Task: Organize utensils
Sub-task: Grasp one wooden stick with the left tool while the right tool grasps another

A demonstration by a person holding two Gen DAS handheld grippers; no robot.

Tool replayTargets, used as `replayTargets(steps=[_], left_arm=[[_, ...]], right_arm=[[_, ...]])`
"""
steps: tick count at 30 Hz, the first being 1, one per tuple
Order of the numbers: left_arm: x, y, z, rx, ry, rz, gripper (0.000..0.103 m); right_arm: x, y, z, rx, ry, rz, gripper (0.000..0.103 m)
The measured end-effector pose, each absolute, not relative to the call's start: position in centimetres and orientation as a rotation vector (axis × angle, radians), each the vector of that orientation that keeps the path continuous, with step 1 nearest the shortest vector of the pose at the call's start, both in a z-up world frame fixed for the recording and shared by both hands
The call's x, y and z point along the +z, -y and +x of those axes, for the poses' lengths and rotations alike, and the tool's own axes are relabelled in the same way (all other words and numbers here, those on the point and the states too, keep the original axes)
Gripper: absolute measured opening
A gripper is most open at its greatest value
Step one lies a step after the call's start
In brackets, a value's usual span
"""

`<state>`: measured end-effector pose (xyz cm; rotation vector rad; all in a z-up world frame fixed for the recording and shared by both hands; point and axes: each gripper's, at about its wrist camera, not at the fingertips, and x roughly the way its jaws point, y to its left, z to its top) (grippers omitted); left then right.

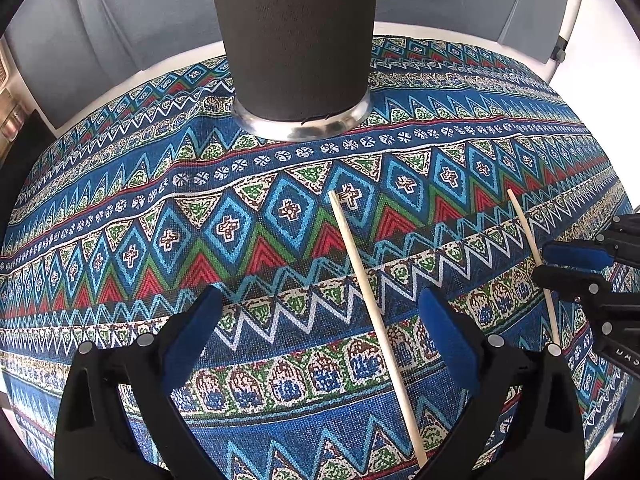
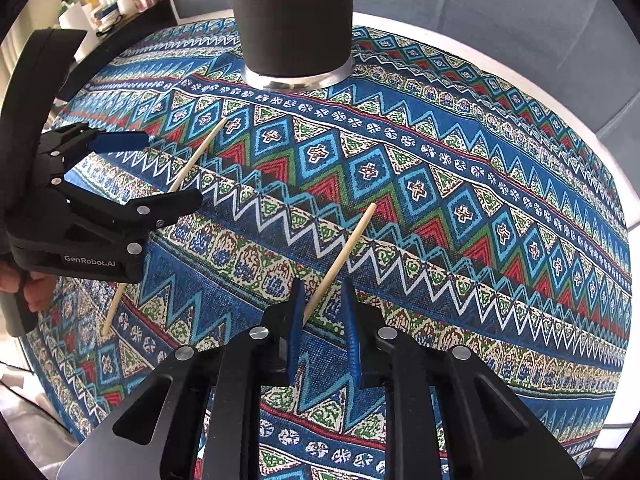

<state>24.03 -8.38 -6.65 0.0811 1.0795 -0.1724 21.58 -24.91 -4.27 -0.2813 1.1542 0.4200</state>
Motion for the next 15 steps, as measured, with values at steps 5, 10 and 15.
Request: replayTargets(steps=[5, 10, 15], left_arm=[[-6.0, 6.5, 23.1, -0.185, -1.04, 0.084, 0.056], [-5.7, 3.7, 22.8, -0.184, -1.041, 0.068, 0.015], [-5.6, 2.0, 23.2, -0.199, -1.08, 0.005, 0.005]], right_arm=[[-4.4, 25.8, 21.3, 0.408, -1.139, -0.272, 0.015], [-4.3, 26.4, 21.5, 0.374, -1.14, -0.272, 0.011], [-4.0, 28.6, 22.1, 0.352, -1.131, -0.199, 0.005]])
